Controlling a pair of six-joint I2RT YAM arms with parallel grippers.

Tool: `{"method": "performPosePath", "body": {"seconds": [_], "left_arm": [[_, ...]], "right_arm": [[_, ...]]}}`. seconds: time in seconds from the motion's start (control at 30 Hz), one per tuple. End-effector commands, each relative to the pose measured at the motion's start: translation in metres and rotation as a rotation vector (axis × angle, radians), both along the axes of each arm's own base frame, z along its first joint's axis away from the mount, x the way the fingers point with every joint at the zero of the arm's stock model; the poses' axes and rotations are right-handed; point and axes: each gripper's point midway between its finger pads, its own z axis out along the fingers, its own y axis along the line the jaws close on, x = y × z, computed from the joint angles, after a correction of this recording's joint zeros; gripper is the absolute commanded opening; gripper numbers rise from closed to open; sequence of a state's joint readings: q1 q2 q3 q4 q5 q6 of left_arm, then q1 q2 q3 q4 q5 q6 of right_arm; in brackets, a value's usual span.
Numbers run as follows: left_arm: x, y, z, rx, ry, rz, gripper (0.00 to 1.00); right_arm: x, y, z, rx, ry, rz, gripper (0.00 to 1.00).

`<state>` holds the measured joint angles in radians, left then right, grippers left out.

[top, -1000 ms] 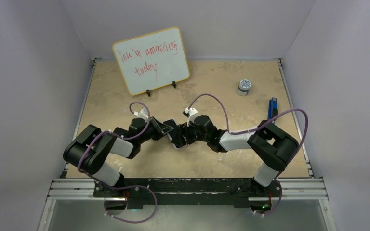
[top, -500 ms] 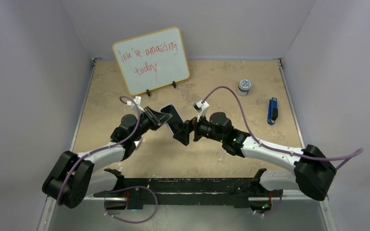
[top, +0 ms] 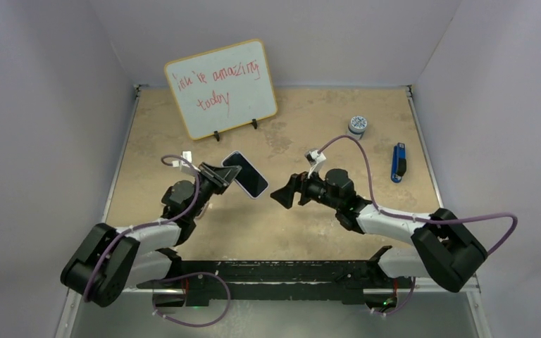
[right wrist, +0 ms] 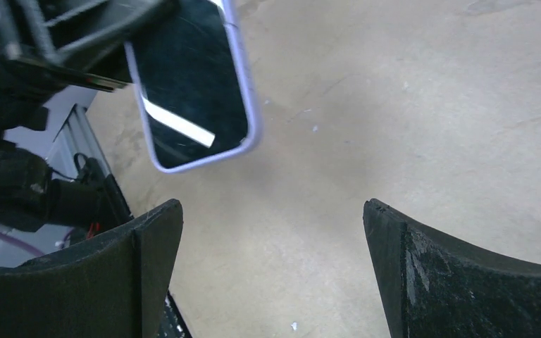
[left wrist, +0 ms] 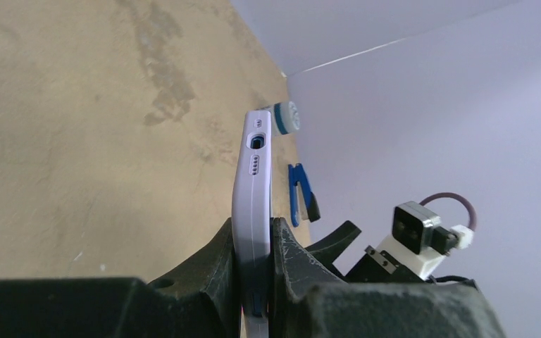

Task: Take the phone out of the phone case
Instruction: Remove the phone case from the phone.

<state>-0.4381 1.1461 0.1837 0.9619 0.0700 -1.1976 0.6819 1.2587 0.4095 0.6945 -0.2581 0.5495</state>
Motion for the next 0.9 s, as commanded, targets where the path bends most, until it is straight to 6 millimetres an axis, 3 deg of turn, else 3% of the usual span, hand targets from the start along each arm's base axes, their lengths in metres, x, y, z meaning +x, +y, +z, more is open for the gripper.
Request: {"method": "performPosePath", "body": {"seconds": [0.0,0.17,0.3,0.47,0.63,0.87], "left_arm": [[0.004,-0.001,0.056,-0.210,-0.143,0.014,0.00],[0.002,-0.015,0.066,-0.255,-0.170,-0.002,0.00],[-0.002,-0.023,0.068,-0.283,-0.175,0.009,0.00],[-0.012,-0.037,0.088,-0.352,-0.246,-0.016,0.00],[-0.019,-0.048,0.101,-0.401,-0.289,-0.023,0.00],[-0.023,-0.041,0.103,-0.410,-0.303,0.015,0.00]], "right_arm": [[-0.007,0.022,0.042,0.175,-0.090,0.105,0.99],[-0.009,0.021,0.035,0.177,-0.080,0.117,0.99],[-0.014,0.019,0.046,0.205,-0.123,0.131,0.97],[-0.016,0.016,0.052,0.219,-0.131,0.125,0.93],[-0.030,0.022,0.062,0.294,-0.132,0.200,0.82],[-0.043,0.023,0.072,0.352,-0.163,0.262,0.67]]}}
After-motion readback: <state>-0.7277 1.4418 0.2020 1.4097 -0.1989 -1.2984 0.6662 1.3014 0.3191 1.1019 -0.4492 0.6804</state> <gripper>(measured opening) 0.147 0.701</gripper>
